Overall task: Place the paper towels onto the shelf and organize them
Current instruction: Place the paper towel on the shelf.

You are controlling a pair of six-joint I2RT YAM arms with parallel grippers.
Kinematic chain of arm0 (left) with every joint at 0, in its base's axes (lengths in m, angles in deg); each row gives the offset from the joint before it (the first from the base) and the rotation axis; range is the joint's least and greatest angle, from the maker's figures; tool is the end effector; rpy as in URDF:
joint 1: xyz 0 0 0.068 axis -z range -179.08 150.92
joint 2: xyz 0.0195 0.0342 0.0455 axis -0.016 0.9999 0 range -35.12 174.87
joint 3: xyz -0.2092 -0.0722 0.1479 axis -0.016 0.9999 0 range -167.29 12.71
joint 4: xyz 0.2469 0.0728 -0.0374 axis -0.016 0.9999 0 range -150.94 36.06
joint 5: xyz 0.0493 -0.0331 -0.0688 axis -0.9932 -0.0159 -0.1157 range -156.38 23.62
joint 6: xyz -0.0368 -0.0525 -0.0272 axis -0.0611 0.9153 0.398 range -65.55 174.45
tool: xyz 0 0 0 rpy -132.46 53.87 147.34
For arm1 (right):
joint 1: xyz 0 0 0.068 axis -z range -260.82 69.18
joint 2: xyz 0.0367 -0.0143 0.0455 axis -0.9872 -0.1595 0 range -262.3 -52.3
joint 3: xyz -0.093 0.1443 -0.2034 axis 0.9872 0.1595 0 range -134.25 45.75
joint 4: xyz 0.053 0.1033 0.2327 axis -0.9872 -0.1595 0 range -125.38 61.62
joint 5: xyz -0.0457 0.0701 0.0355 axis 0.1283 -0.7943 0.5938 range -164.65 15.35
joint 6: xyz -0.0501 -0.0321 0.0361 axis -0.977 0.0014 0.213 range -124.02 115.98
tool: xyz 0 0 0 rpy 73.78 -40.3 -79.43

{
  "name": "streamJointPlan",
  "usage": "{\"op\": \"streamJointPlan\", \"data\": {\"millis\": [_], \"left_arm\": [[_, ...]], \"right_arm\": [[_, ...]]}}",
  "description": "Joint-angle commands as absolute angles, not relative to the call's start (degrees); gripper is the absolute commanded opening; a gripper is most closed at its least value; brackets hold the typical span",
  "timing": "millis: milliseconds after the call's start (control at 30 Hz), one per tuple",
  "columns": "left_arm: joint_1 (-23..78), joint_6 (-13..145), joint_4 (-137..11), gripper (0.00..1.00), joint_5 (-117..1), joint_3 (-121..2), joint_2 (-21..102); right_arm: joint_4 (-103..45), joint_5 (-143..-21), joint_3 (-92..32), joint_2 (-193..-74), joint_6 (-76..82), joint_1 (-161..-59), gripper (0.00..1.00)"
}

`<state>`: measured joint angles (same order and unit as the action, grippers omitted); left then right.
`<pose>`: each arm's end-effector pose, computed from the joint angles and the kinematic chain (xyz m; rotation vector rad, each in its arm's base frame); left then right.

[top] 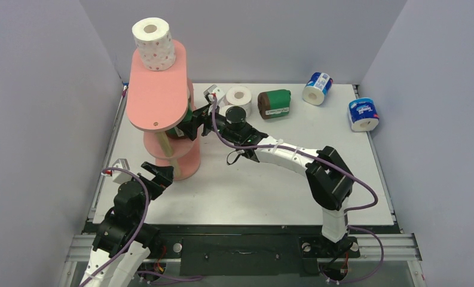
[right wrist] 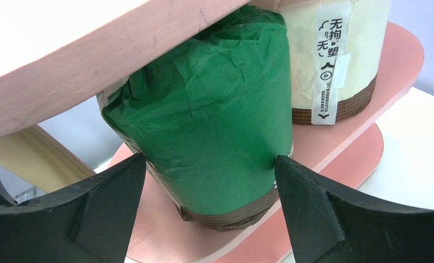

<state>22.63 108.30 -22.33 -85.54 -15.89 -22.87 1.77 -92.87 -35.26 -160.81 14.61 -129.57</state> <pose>0.1031 -0.0211 0.2458 -0.7572 1.8255 -0.5457 0.2986 0.3673 0.3040 -0.6859 1.4986 1.1611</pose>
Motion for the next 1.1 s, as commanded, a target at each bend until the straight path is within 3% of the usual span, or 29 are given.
{"op": "streamJointPlan", "data": {"millis": [0,1067], "left_arm": [[22.9,108.1,-23.0,0.96,-86.5,-17.2,-22.6],[22.9,107.5,-24.0,0.96,-86.5,-16.8,-21.9]], "right_arm": [[5.3,-90.5,-37.8,-162.2,13.8,-129.8,0.82],[8.7,-87.1,-46.1,-171.5,17.4,-129.1,0.81]]}}
